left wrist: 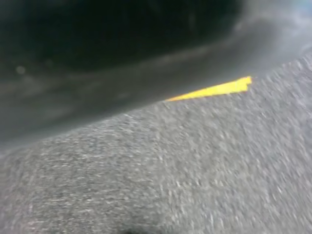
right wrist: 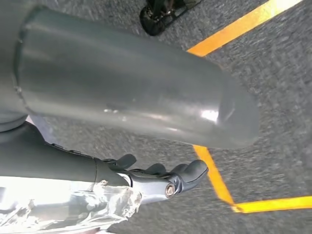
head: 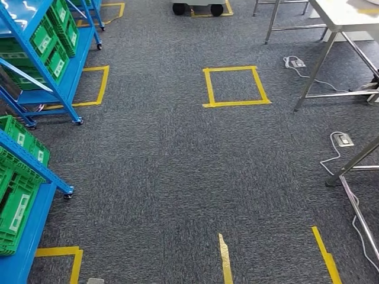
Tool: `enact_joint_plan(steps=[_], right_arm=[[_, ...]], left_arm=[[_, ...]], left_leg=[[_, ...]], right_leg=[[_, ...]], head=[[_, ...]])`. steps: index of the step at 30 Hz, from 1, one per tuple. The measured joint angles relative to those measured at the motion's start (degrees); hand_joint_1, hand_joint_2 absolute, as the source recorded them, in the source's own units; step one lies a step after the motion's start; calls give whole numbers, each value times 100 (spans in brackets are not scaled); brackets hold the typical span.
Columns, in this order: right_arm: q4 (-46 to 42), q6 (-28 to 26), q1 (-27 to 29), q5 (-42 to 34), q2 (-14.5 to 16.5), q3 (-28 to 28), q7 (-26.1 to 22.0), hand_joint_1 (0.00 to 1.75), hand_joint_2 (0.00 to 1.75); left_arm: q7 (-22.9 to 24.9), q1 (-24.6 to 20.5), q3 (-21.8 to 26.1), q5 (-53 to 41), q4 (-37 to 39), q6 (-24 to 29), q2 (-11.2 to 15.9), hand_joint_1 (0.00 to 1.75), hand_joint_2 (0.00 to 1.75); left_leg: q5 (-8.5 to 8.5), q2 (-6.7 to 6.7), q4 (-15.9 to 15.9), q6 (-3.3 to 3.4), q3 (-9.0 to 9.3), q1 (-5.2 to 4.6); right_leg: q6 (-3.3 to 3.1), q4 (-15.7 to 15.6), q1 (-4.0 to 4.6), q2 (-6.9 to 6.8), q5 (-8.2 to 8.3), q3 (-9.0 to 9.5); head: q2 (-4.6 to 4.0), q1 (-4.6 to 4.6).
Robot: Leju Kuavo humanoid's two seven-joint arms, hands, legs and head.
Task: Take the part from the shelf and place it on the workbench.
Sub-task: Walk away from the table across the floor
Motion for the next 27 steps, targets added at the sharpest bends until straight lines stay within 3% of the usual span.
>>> enact_joint_plan(steps=[2, 3, 4, 5, 7, 8, 9, 11, 13, 15, 17, 18, 19, 20, 21, 22, 24, 26, 27], right_arm=[[-32, 3, 34, -19, 2, 70, 4, 0, 0], [-47, 1, 51, -33, 2, 106, 10, 0, 0], [-63, -3, 63, -51, 2, 141, 21, 0, 0], [-76, -7, 71, -70, 2, 178, 35, 0, 0], [-88, -21, 78, -109, 2, 261, 59, 0, 0], [-97, -33, 83, -127, -1, 303, 68, 0, 0], [-105, -48, 89, -145, -3, 344, 72, 0, 0], [-120, -94, 100, -189, -10, 420, 94, 0, 0], [-125, -162, 104, -253, -11, 514, 147, 0, 0], [-127, -241, 119, -322, -11, 612, 208, 0, 0], [-126, -313, 159, -368, -11, 675, 254, 0, 0], [-125, -337, 184, -384, -11, 693, 271, 0, 0], [-123, -351, 207, -394, -11, 712, 287, 0, 0], [-121, -357, 226, -402, -11, 730, 299, 0, 0], [-121, -361, 239, -402, -11, 750, 310, 0, 0], [-121, -362, 247, -396, -11, 768, 319, 0, 0], [-121, -358, 253, -362, -16, 787, 326, 0, 0], [-128, -350, 249, -301, -22, 792, 326, 0, 0], [-134, -344, 246, -268, -24, 794, 324, 0, 0]], left_arm=[[-2, -20, 5, -31, -2, 16, -3, 0, 0], [-2, -27, 8, -50, -2, 20, -3, 0, 0], [-2, -24, 10, -66, -2, 26, -3, 0, 0], [-2, -14, 13, -83, -2, 34, -3, 0, 0], [-2, 5, 19, -111, -6, 49, -2, 0, 0], [-1, 3, 21, -129, -8, 56, -11, 0, 0], [-1, -9, 24, -147, -11, 63, -20, 0, 0], [1, -30, 32, -185, -15, 79, -32, 0, 0], [2, 1, 50, -232, -17, 107, -27, 0, 0], [3, 51, 74, -287, -17, 145, -29, 0, 0], [5, 60, 96, -327, -17, 174, -30, 0, 0], [5, 58, 104, -344, -17, 180, -29, 0, 0], [5, 59, 109, -358, -17, 183, -28, 0, 0], [5, 64, 113, -370, -16, 185, -27, 0, 0], [4, 68, 116, -378, -16, 185, -25, 0, 0], [3, 71, 119, -380, -15, 186, -23, 0, 0], [-10, 60, 121, -381, -7, 186, -26, 0, 0], [-41, 41, 125, -385, 8, 189, -29, 0, 0], [-60, 36, 131, -387, 17, 190, -28, 0, 0]], left_leg=[[-336, 328, 648, -65, -326, 13], [-469, 396, 1000, -93, -508, 33], [-506, 427, 1220, -116, -621, 56], [-439, 449, 1258, -140, -639, 82], [-47, 557, 750, -185, -365, 130], [105, 684, 418, -210, -183, 122], [178, 802, 123, -192, -28, 112], [118, 908, -90, -99, 76, 72], [85, 793, -105, 24, 60, 69], [79, 675, -115, 110, 60, 69], [71, 547, -121, 176, 67, 55], [65, 469, -121, 199, 70, 41], [57, 387, -121, 214, 81, 23], [49, 301, -121, 227, 98, 4], [41, 213, -121, 237, 122, -15], [34, 125, -121, 244, 149, -32], [19, -38, -114, 241, 176, -53], [20, -173, -111, 198, 142, -44], [30, -235, -115, 162, 121, -36]], right_leg=[[-22, -38, 4, -192, 1, 34], [-22, -41, 7, -294, -11, 42], [-20, -42, 7, -388, -30, 55], [-13, -40, 3, -472, -56, 77], [38, -31, -19, -617, -136, 165], [83, -25, -19, -678, -186, 200], [133, -11, -10, -740, -241, 226], [204, -3, 29, -865, -315, 253], [242, -10, 29, -952, -361, 315], [264, 219, 7, -733, -544, 247], [245, 938, 10, -408, -881, -112], [224, 1360, 21, -335, -1011, -353], [200, 1670, 34, -301, -1051, -559], [169, 1784, 46, -283, -976, -688], [132, 1666, 60, -263, -786, -712], [86, 1360, 75, -215, -520, -642], [-6, 681, 84, 34, -112, -428], [-30, 333, 85, 205, -58, -284], [-25, 266, 86, 185, -76, -247]], head=[[-1, -34], [0, -37], [0, -35], [0, -38], [0, -38], [0, -48], [-1, -62], [-1, -57], [0, -21], [1, 12], [1, 47], [1, 54], [1, 59], [1, 60], [1, 60], [1, 59], [1, 52], [1, 53], [1, 58]])
